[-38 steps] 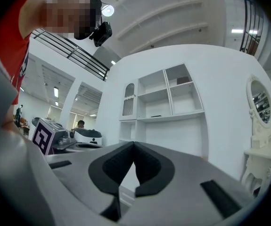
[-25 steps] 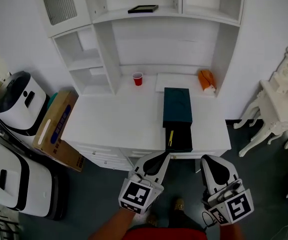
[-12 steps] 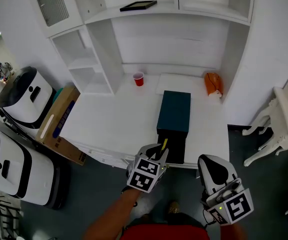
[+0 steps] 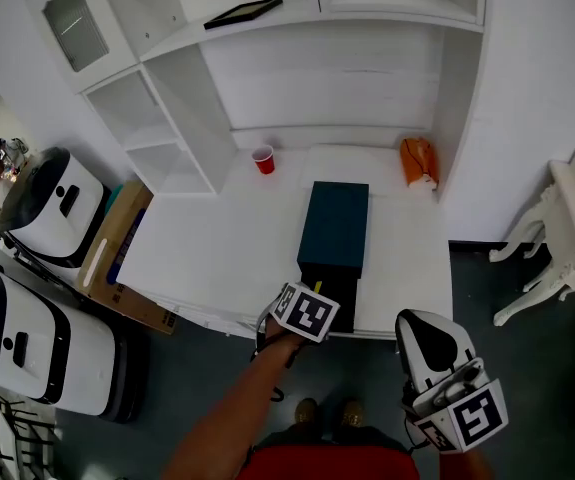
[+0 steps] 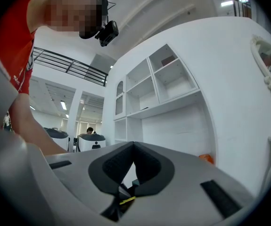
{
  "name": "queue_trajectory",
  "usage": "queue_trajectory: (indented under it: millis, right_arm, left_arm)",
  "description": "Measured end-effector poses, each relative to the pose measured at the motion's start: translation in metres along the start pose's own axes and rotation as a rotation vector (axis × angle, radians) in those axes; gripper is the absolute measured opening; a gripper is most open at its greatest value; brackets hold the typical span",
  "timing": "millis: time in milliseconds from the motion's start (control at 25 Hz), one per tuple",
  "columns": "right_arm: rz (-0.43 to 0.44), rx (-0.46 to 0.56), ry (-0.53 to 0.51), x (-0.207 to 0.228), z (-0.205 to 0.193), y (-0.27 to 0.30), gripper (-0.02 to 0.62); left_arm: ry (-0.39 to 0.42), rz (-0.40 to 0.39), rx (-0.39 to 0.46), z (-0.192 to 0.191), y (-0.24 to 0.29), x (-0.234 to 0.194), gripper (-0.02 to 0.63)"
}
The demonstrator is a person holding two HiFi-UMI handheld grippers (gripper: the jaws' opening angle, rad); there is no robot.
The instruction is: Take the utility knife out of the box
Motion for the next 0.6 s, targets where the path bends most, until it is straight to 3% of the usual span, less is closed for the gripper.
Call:
queue_trajectory:
  millis: [200,400,600]
  right_arm:
    - [-0.023,0.018,0.021,0.013,-0.003,-0.007,0.006]
    - [-0.019,0.023,0.029,0.019,-0.003,-0.005,0.006]
    - [-0.001,0.028,0.031,0.018,-0.002,0.003,0.006]
  left_arm:
    - [-0.015,-0.005,-0.163,-0.002,0.026,-0.004,0.225]
    - [-0.048,-0.041,-0.307,-0.007,0.042,-0.005,0.235]
    - [0.031,0.013,-0.441,-0.016,0.048,-0.01,0.235]
Point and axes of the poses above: the fingertips, and each gripper's own axes: y forward along the fingers, x to its right, z out of its top, the point moved 5 cm from there along -y, backward along the fingers, and after that the axes turned 3 degrees about -x, right-handed, at the moved point
